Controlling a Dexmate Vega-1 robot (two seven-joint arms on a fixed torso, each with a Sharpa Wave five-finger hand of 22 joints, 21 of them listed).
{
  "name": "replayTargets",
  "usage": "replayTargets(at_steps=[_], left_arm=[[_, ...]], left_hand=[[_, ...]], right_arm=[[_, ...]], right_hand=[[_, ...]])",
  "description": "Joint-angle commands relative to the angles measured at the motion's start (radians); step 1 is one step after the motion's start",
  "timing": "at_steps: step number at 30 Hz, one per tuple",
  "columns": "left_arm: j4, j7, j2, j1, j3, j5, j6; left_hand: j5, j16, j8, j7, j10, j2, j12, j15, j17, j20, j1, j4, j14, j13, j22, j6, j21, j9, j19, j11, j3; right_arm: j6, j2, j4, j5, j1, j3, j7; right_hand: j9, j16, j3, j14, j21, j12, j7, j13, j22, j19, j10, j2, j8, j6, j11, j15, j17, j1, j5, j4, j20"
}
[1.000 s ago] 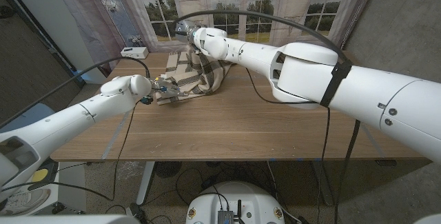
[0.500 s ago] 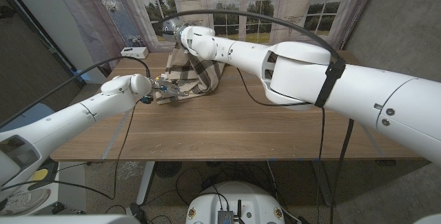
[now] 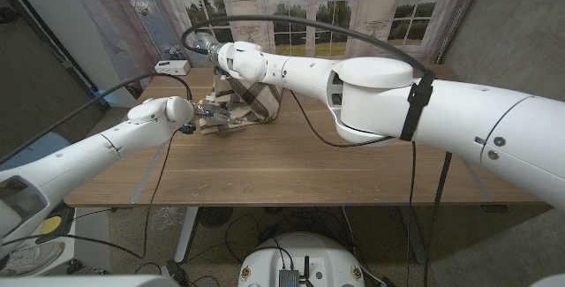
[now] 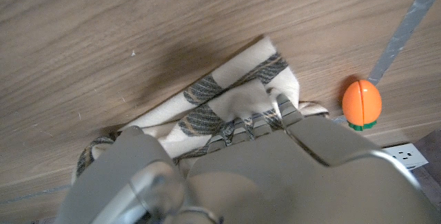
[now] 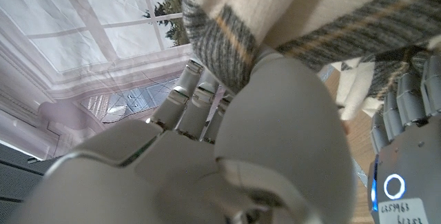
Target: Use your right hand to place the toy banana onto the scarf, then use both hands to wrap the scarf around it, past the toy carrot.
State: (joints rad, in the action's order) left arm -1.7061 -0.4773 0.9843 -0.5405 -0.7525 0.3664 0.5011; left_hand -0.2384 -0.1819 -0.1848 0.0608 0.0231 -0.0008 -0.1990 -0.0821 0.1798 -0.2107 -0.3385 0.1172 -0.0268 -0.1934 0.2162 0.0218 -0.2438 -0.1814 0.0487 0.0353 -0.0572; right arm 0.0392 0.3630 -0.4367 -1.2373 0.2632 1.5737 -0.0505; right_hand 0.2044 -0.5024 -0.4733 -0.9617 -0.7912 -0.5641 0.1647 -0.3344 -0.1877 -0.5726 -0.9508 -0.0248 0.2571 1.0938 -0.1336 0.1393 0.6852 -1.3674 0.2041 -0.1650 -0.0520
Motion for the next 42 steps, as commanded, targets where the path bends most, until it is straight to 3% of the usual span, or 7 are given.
replayTargets(at_steps=[1,3,4,8,18,29,42], left_arm=[[-0.018,0.014,0.013,-0.019,0.011,-0.01,0.007],[-0.024,0.018,0.017,-0.024,0.014,-0.012,0.008],[-0.026,0.02,0.019,-0.026,0.016,-0.012,0.01],[-0.033,0.021,0.023,-0.029,0.019,-0.011,0.013],[-0.062,0.024,0.034,-0.036,0.027,-0.004,0.025],[-0.123,0.013,0.051,-0.042,0.033,0.019,0.067],[-0.258,0.06,0.092,-0.105,0.091,0.019,0.162]], left_hand=[[-0.01,-0.005,-0.004,0.005,0.006,0.004,-0.008,-0.001,0.003,-0.002,0.006,0.003,-0.009,-0.005,0.003,0.008,0.001,-0.001,0.008,0.003,0.008],[-0.01,-0.005,-0.004,0.006,0.006,0.004,-0.008,-0.001,0.003,-0.002,0.006,0.003,-0.009,-0.005,0.003,0.008,0.001,-0.001,0.009,0.003,0.008],[-0.01,-0.006,-0.004,0.006,0.006,0.005,-0.008,0.0,0.003,-0.002,0.006,0.003,-0.009,-0.005,0.003,0.007,0.001,-0.001,0.009,0.003,0.009],[-0.01,-0.006,-0.004,0.006,0.007,0.005,-0.008,0.0,0.003,-0.002,0.006,0.003,-0.009,-0.005,0.003,0.008,0.001,-0.001,0.009,0.001,0.009],[-0.011,-0.006,-0.004,0.007,0.007,0.005,-0.008,-0.002,0.003,-0.002,0.006,0.002,-0.008,-0.005,0.003,0.009,0.001,-0.001,0.008,0.001,0.01],[-0.013,-0.007,-0.004,0.007,0.008,0.006,-0.009,-0.001,0.003,-0.002,0.005,0.001,-0.007,-0.005,0.003,0.009,0.0,-0.001,0.006,0.0,0.012],[-0.014,-0.008,-0.005,0.008,0.007,0.008,-0.01,-0.002,0.003,-0.002,0.005,0.0,-0.005,-0.005,0.003,0.01,-0.001,-0.001,0.005,-0.002,0.013]], right_arm=[[-0.052,0.067,0.113,0.065,-0.014,0.014,-0.071],[-0.042,-0.004,-0.015,0.067,-0.015,0.013,-0.027],[-0.067,0.066,0.126,0.064,-0.016,0.016,-0.111],[-0.061,-0.025,-0.018,0.056,-0.021,0.014,-0.108],[-0.134,-0.081,-0.015,0.149,0.013,0.095,-0.361],[-0.243,-0.12,0.008,0.203,0.026,0.102,-0.597],[-0.413,-0.138,0.081,0.357,0.012,0.049,-0.701]], right_hand=[[0.001,0.048,0.013,0.035,-0.028,0.071,0.015,0.029,-0.002,0.023,0.101,0.01,-0.039,-0.064,-0.017,0.103,-0.021,-0.017,0.005,-0.001,-0.092],[-0.003,0.099,0.032,0.068,-0.043,0.135,0.03,0.054,0.007,0.03,0.168,-0.005,-0.066,-0.142,-0.025,0.102,-0.059,-0.015,0.007,0.007,-0.089],[-0.004,0.127,0.034,0.088,-0.045,0.16,0.034,0.062,0.01,0.033,0.195,-0.01,-0.068,-0.166,-0.027,0.101,-0.079,-0.01,0.01,0.009,-0.083],[-0.009,0.212,0.026,0.128,-0.033,0.249,0.044,0.086,0.015,0.045,0.292,0.006,-0.068,-0.246,-0.048,0.095,-0.147,0.045,0.028,0.018,-0.053],[-0.009,0.292,-0.027,0.178,0.003,0.367,0.049,0.097,0.017,0.007,0.468,0.088,-0.079,-0.541,-0.02,0.086,-0.199,0.28,0.065,0.055,-0.039],[-0.006,0.297,0.08,0.343,0.102,0.369,0.004,0.103,0.012,0.024,0.694,0.174,-0.078,-0.854,0.005,0.071,-0.184,0.755,0.127,0.213,0.035],[-0.006,0.305,0.193,0.427,0.159,0.353,-0.015,0.107,0.01,0.063,0.732,0.191,-0.063,-0.915,0.049,0.051,-0.183,0.995,0.153,0.303,0.099]])
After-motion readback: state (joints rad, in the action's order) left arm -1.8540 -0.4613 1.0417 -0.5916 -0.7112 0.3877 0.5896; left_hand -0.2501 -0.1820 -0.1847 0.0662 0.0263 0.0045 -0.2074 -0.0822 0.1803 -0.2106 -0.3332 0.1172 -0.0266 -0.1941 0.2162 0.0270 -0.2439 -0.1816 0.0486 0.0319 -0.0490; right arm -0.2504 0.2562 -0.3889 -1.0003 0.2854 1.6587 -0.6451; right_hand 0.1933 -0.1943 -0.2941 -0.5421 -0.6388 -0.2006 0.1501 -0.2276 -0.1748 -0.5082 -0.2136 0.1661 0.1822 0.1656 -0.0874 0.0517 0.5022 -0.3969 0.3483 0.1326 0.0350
